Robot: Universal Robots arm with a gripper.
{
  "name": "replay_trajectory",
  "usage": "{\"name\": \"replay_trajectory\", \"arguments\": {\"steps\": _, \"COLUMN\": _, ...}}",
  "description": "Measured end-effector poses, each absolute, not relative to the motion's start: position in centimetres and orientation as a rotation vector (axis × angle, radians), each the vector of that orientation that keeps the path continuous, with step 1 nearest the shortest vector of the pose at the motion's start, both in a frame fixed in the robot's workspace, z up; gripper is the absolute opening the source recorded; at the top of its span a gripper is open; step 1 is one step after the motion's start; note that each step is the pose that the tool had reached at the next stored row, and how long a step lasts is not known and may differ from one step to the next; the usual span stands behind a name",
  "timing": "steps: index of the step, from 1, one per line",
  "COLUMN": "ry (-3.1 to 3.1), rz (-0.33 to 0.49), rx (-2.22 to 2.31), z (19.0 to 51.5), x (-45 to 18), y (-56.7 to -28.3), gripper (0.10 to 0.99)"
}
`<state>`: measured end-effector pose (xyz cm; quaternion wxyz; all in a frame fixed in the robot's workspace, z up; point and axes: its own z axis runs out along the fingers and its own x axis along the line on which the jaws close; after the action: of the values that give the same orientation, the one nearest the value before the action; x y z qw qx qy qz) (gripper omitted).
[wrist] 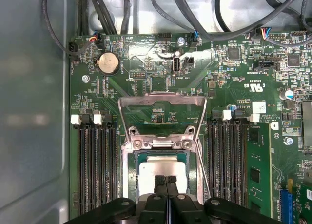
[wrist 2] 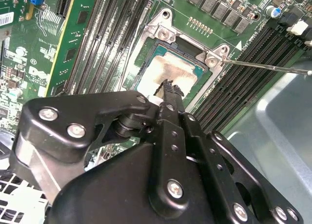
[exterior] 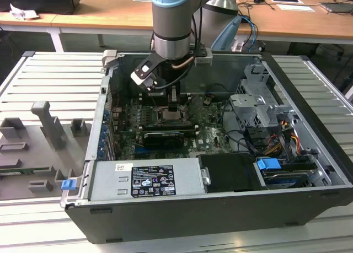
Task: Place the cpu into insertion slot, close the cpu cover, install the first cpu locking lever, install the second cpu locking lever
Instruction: 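Place the cpu into insertion slot, then close the cpu cover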
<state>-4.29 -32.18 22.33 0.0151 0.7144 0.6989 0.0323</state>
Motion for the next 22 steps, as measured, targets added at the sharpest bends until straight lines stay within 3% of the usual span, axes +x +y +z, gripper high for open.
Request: {"name": "replay_trajectory", "arguments": {"steps": 22, "ry": 2.180, "rz": 0.087, "rx": 2.230, "z": 23.6, "x": -3.4, "y": -32.2, "gripper": 0.106}}
